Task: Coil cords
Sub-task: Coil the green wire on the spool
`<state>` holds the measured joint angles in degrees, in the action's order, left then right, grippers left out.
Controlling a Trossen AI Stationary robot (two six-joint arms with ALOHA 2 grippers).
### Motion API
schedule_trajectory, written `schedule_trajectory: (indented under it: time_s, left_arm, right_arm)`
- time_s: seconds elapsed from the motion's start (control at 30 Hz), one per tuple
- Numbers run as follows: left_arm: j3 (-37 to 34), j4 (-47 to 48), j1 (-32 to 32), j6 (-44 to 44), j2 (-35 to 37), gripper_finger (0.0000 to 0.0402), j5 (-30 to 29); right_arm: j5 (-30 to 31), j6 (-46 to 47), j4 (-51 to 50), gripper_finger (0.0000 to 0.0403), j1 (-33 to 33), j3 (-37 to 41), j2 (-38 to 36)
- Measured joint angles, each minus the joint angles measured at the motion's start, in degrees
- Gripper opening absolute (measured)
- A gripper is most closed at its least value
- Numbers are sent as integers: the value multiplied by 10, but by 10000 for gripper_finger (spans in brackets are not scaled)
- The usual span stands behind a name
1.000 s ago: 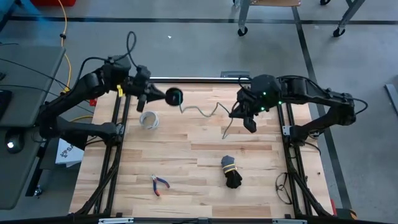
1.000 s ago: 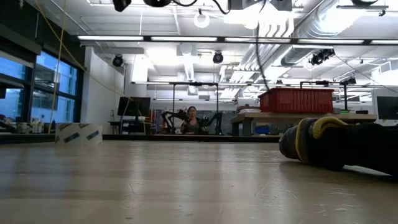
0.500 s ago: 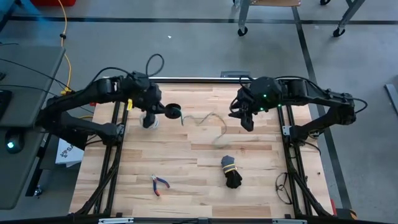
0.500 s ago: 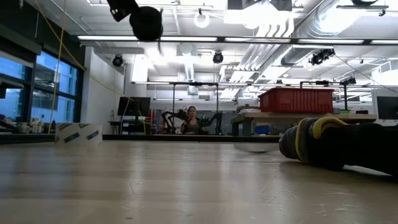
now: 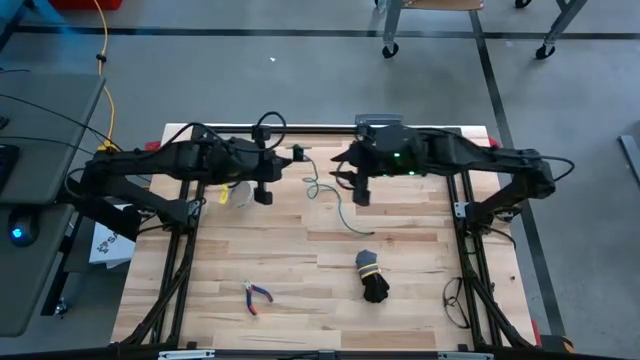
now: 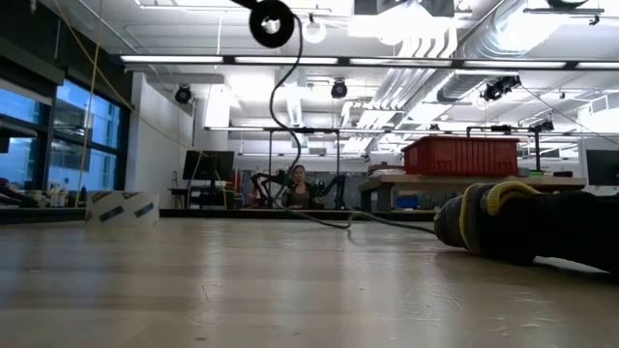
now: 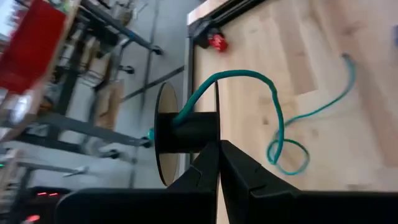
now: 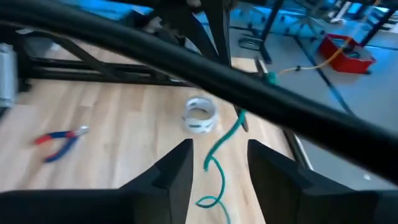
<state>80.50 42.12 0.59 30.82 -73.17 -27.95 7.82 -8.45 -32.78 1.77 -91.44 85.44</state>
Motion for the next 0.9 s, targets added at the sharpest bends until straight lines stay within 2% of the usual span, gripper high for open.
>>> schedule_trajectory:
  time_s: [0.1, 0.2, 0.3, 0.53, 0.9]
  left_arm:
    - [11, 4, 1, 8, -20, 0, -3]
    - [20, 5, 1, 8, -38, 0, 19]
    - [40, 5, -1, 8, -62, 0, 23]
    - [88, 4, -6, -3, -106, 0, 22]
    - [93, -7, 14, -13, -109, 0, 23]
  right_arm:
    - [9, -34, 42, 131, -3, 0, 13]
    - [6, -55, 67, 131, -7, 0, 23]
    - [1, -76, 68, 131, -15, 0, 31]
    - [18, -100, 45, 131, -19, 0, 36]
    - [56, -101, -2, 131, -18, 0, 36]
